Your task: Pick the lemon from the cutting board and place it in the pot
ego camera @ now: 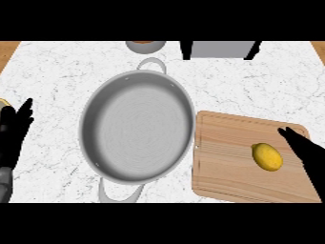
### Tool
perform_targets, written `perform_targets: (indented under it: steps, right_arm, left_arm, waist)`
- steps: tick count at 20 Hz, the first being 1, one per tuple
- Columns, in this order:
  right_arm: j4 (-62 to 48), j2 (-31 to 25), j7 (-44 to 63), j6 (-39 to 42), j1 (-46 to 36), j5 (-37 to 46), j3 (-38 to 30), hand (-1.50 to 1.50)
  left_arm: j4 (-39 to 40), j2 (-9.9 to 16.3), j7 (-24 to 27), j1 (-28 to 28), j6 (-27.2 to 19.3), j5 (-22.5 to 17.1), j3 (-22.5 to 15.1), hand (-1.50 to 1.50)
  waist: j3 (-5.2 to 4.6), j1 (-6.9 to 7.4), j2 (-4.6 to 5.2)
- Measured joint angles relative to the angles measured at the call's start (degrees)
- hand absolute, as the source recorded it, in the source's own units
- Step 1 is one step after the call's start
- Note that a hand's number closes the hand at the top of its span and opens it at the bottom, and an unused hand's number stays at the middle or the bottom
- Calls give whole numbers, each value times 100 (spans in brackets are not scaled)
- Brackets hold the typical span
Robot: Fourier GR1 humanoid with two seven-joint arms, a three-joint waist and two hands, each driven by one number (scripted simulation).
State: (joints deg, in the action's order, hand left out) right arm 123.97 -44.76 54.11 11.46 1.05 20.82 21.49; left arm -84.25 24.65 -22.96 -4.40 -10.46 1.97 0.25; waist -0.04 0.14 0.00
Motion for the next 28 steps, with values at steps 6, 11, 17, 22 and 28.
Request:
perform_targets:
  steps: [6,11,17,22,28]
  right_arm:
    - [-655,470,-295,230,-37,337,-88,-150]
    - [-1465,893,-741,405,-305,660,-210,-150]
    - [-1988,1386,-1253,337,-292,1280,-264,-150]
    - [-2409,1631,-1452,464,-382,1643,-422,-150]
    - [-2613,1942,-1503,839,-423,1827,-675,-150]
  left_arm:
    - [253,-195,84,-141,39,190,92,0]
    - [154,-205,109,-80,208,227,261,0]
    - [218,-354,90,-167,301,375,389,0]
    - [157,-457,35,-130,366,493,463,0]
    - [135,-593,82,-92,454,649,547,0]
  waist:
    - [3,-14,1]
    - [4,2,2]
    - [4,-11,1]
    - [4,-9,-1]
    - [3,-12,-2]
